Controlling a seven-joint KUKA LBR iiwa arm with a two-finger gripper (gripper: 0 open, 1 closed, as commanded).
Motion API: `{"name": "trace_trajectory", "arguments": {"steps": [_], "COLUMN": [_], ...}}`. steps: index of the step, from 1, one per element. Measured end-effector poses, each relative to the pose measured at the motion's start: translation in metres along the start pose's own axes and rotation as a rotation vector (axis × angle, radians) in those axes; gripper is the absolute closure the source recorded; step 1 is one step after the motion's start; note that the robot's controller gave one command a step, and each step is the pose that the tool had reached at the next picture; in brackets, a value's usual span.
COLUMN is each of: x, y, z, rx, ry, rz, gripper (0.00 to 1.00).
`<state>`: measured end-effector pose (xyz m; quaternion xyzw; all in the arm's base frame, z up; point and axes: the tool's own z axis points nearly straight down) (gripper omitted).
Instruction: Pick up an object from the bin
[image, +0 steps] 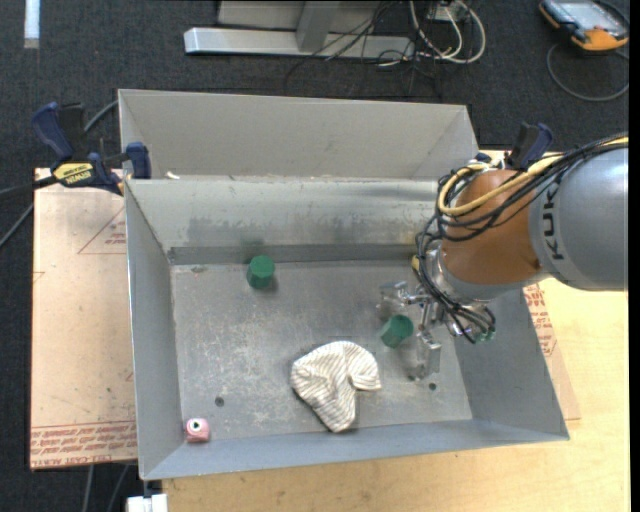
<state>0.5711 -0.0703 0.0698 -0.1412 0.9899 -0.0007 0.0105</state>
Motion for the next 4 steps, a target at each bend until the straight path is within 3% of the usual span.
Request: {"name": "trace_trajectory", "arguments": {"steps": [1,2,3,4], "x": [0.006,0.006,0.006,0.02], "y": [0.01,0.01,0.01,0.124], "z": [-0.001,0.0,0.0,-0.013], "rx": [0.001,0.001,0.001,-0.003], "ry": [-0.006,-0.005,-0.005,-0.004], "rz": [-0.023,-0.024,-0.025,-0.107], "gripper": [1.0,0.0,0.0,0.0]}}
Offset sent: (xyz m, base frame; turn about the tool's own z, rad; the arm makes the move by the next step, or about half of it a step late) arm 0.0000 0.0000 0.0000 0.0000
